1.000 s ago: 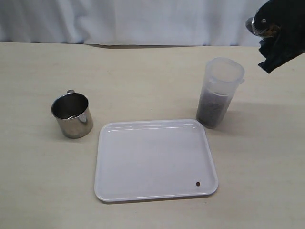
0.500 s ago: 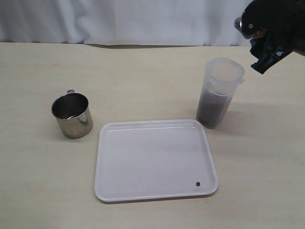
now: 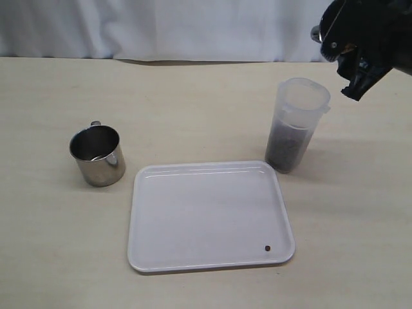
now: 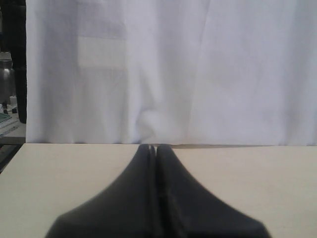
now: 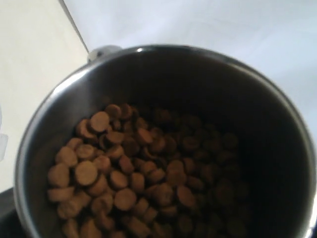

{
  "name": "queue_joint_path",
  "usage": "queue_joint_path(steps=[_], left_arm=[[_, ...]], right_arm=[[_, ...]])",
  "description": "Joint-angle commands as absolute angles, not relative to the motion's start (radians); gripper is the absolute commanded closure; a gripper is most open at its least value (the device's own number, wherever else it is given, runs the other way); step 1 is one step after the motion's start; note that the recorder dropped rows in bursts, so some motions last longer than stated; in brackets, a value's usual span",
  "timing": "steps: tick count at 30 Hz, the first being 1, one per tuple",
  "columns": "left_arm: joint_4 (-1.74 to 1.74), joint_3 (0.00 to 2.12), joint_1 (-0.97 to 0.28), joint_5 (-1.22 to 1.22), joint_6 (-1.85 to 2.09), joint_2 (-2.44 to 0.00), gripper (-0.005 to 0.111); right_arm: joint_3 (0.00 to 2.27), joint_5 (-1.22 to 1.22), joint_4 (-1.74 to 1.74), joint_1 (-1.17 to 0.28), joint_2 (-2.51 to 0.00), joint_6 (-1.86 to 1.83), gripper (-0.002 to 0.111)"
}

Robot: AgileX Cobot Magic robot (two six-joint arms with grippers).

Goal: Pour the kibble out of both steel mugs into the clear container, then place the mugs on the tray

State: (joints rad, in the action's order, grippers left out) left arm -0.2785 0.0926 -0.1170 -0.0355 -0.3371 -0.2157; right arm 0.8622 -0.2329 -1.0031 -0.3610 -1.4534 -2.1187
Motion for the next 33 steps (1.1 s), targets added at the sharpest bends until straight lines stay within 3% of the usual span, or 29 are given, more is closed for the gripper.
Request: queue_joint_path(steps=[1,33], left_arm=[[-0.279,0.094,-0.115,-0.035,-0.339,-0.214,0.107],[-0.276,0.094,-0.115,-0.035,-0.339,-0.214,0.107]], right_arm=[[0.870,-0.237,-0.964,-0.362,-1.458,-2.122,0.103],[0.869,-0.233,-0.695,-0.362,-1.500,-2.122,0.103]])
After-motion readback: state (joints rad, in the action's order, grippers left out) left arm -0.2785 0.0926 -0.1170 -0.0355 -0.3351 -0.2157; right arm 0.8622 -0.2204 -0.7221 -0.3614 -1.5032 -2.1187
